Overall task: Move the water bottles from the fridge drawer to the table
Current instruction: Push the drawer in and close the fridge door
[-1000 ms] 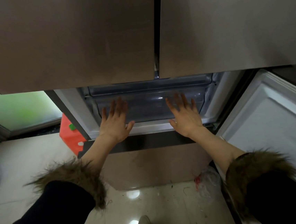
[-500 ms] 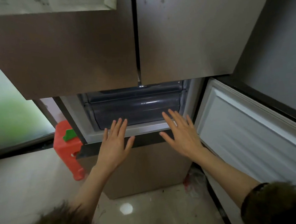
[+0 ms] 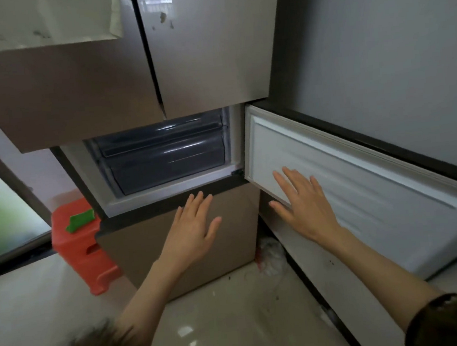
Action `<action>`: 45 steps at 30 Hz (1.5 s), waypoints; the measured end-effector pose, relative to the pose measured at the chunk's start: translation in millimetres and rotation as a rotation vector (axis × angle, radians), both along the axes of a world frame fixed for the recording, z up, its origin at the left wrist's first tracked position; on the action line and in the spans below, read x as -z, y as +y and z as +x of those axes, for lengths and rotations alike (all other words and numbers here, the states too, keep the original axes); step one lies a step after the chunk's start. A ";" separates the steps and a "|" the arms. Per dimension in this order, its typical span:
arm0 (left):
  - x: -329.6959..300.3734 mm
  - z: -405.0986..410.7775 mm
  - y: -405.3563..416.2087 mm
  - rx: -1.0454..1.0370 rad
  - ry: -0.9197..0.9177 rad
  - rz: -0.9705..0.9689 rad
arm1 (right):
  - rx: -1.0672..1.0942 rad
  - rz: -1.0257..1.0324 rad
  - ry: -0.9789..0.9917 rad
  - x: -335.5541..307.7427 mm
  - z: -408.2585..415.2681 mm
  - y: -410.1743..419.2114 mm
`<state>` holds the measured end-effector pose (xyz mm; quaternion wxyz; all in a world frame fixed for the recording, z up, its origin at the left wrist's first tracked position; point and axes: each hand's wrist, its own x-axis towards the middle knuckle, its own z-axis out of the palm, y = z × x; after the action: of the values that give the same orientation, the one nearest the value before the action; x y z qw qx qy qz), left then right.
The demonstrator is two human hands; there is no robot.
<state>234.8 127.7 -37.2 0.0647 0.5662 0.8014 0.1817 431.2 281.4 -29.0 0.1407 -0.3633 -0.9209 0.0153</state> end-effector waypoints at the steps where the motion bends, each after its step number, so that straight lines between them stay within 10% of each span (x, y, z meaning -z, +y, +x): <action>1: -1.5 10.7 1.2 0.029 0.013 -0.018 | 0.019 0.005 -0.002 -3.3 14.6 -0.7; 18: -23.8 212.7 68.1 0.204 -0.024 0.049 | 0.379 0.123 -0.292 -41.7 231.9 53.9; 33: -21.6 236.2 14.1 0.090 -0.057 0.064 | 0.037 0.143 -0.176 -66.5 224.6 7.5; 45: -33.9 194.2 -76.2 0.068 -0.123 0.263 | -0.360 -0.367 0.196 -61.6 131.3 -72.7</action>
<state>429.0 51.5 -3.4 0.0453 0.5843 0.7456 0.3170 562.5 208.7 32.5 0.1561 -0.2097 -0.9345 0.2416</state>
